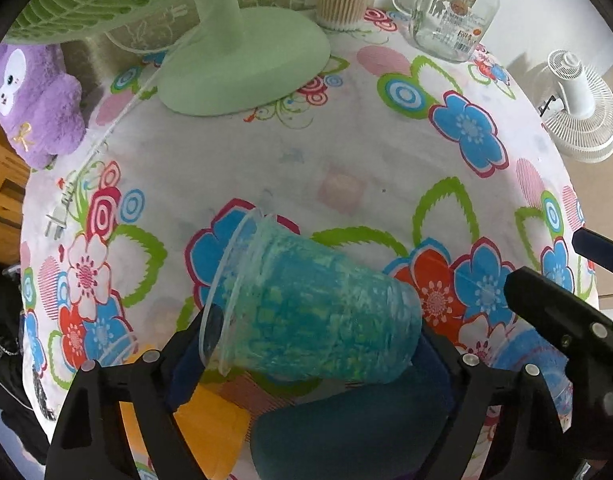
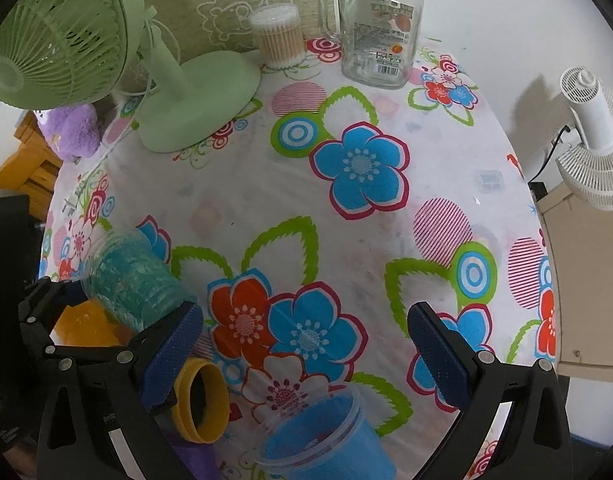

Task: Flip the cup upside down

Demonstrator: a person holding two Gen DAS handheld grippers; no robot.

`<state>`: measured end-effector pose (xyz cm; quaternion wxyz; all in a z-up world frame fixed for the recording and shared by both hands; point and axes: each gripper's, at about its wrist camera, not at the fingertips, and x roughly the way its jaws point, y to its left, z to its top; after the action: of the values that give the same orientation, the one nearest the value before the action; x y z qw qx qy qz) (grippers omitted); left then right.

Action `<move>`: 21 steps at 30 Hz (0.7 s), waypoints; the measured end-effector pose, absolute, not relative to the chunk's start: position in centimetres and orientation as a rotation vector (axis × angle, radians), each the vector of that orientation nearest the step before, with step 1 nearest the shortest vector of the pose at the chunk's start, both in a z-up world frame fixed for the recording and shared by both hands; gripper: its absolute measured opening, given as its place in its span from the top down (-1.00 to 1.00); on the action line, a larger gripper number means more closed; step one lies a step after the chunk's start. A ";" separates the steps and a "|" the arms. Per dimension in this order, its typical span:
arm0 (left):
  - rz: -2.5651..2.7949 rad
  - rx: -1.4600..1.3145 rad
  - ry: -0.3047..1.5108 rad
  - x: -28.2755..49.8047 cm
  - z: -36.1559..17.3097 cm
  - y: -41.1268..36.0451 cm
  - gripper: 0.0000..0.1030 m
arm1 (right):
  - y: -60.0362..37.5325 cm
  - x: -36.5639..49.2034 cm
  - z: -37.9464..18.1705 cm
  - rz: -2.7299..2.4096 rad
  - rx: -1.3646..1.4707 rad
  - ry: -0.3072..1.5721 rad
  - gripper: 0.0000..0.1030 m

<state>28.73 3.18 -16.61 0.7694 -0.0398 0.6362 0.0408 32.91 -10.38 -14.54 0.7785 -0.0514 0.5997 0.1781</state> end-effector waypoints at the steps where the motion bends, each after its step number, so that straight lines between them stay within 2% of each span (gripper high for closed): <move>1: 0.086 -0.091 1.376 28.7 -16.4 3.2 -0.74 | -10.3 32.8 -14.4 0.387 -0.109 1.297 -1.00; 11: 0.068 -0.118 1.289 25.8 -12.0 4.3 -0.73 | -10.4 30.9 -10.9 0.388 -0.080 1.241 -1.00; 21: 0.069 -0.137 1.202 21.0 -6.7 4.3 -0.72 | -10.5 25.1 -5.6 0.397 -0.062 1.135 -1.00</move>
<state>21.01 4.33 -6.73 0.8220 -0.0643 0.5649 0.0323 25.09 -10.52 -5.57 0.8243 -0.0290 0.5336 0.1869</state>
